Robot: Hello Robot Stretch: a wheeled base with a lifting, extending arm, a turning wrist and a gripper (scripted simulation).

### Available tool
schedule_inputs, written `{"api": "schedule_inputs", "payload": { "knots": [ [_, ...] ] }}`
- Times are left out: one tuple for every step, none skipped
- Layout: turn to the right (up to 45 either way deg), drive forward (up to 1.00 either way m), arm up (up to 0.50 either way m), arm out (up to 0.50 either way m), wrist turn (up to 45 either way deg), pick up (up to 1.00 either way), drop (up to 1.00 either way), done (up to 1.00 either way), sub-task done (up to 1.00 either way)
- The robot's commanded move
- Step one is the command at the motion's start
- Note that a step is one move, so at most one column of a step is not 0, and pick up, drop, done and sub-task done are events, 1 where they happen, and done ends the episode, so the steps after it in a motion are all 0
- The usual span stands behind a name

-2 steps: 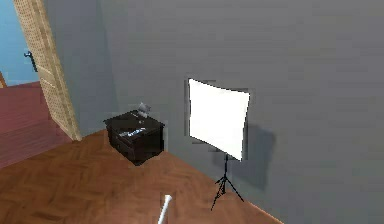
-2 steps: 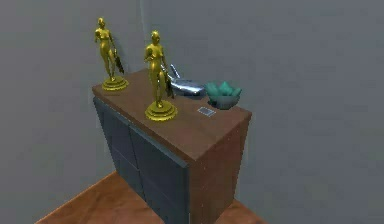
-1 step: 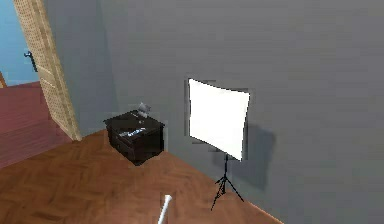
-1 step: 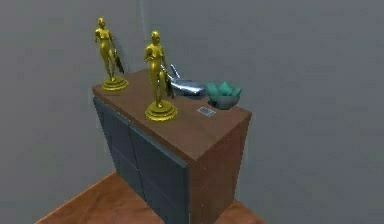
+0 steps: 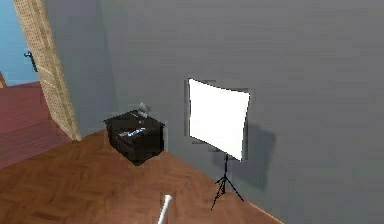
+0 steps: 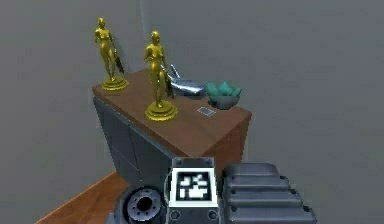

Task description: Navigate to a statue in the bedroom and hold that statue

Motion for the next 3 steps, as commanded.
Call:
{"api": "schedule_inputs", "payload": {
  "knots": [
    [0.0,0.0,0.0,0.5,0.0,0.0,0.0,0.0,0.0],
    [0.0,0.0,0.0,0.0,45.0,0.0,0.0,0.0,0.0],
    [0.0,0.0,0.0,0.0,45.0,0.0,0.0,0.0,0.0]
  ]
}}
